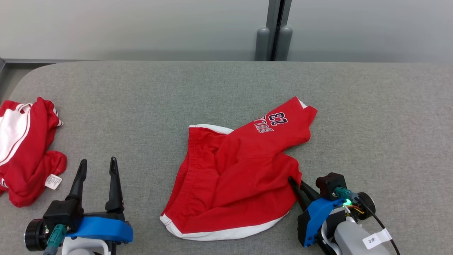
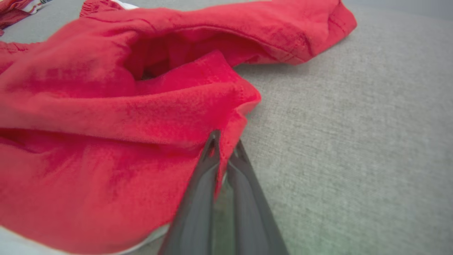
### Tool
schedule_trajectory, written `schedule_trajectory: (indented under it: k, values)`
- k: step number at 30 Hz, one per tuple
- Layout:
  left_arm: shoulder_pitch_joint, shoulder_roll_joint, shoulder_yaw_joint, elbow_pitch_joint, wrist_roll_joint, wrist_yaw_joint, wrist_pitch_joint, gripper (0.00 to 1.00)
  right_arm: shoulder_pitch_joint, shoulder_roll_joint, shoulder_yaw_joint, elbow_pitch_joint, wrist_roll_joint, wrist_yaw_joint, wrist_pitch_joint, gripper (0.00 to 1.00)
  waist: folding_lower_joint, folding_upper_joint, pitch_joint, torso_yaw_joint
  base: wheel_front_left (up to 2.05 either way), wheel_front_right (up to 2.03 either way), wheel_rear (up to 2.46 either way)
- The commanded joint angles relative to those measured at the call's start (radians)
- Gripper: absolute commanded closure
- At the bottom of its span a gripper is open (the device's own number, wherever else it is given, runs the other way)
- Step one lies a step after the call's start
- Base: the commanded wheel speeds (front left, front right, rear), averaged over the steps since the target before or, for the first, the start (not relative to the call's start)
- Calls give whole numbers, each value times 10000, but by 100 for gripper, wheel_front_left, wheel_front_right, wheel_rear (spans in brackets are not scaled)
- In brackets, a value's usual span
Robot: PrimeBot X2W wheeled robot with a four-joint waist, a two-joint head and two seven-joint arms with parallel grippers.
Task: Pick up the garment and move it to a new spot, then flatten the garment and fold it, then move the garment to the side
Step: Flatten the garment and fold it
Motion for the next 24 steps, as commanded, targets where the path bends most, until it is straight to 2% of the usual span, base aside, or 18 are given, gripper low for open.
schedule_trajectory:
  k: [1, 5, 13, 23, 24]
  values:
    - [-2, 47, 6, 35, 0, -13, -27, 0, -31, 0, 49, -25, 125, 1, -70, 100, -1, 0, -98, -60, 0, 0, 0]
    - [253, 8, 12, 94, 35, -13, -27, 0, 558, -198, -79, -674, 161, 1, -73, 100, -1, 0, -375, -163, 0, 0, 0]
    - [490, -56, 63, 78, 28, -13, -28, 0, 2880, -552, -1018, -3197, -249, 1, 63, 100, -1, 0, -690, -343, 0, 0, 0]
    - [548, -70, 99, 67, 59, -13, -28, 0, 5665, -366, -2258, -7478, -699, 1, 2637, 100, -1, 0, -770, -580, 0, 0, 0]
    - [535, -73, 87, 79, 61, -13, -27, 0, 5812, -385, -2352, -7731, -802, 1, 2808, 62, -1, 0, -781, -578, 0, 0, 0]
